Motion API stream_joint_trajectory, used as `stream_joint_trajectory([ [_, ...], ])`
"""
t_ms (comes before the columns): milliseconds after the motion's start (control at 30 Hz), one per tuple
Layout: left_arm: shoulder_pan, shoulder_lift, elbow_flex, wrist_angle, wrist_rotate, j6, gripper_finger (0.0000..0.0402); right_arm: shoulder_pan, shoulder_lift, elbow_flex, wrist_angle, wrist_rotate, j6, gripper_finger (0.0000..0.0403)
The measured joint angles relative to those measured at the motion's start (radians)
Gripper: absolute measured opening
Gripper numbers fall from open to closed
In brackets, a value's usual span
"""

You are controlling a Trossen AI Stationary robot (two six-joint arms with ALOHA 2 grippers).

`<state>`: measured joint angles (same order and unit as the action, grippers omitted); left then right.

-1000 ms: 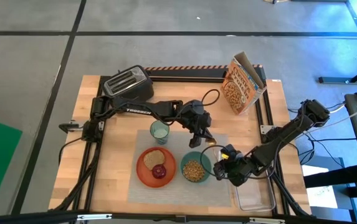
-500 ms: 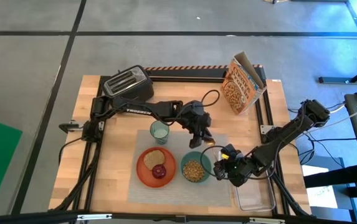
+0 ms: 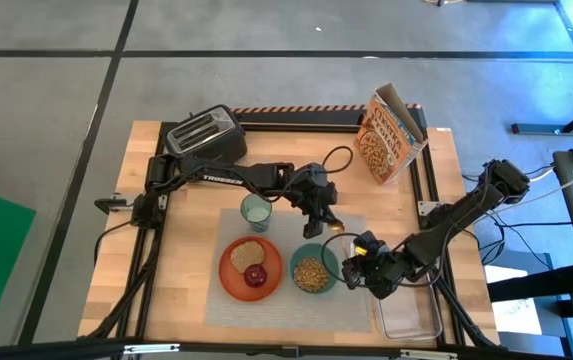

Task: Arrange a breakfast setting
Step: Put the gold spoon on the gray tablemat to the right of the green bowl

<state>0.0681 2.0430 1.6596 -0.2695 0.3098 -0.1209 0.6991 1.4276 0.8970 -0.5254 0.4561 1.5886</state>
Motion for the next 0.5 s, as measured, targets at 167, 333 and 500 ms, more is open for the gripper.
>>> stream_joint_trajectory([
  [167, 0.006, 0.000, 0.000, -0.002, -0.005, -0.001, 0.0004, 0.002, -0.066, 0.000, -0.013, -0.033, -0.038, 0.0110],
  [333, 0.015, 0.000, 0.000, -0.015, -0.013, -0.001, 0.0003, 0.002, -0.217, 0.000, -0.037, -0.013, -0.082, 0.0195],
  [500, 0.030, 0.004, 0.000, -0.031, -0.064, -0.001, 0.0002, 0.002, -0.379, 0.000, -0.052, 0.100, -0.084, 0.0233],
])
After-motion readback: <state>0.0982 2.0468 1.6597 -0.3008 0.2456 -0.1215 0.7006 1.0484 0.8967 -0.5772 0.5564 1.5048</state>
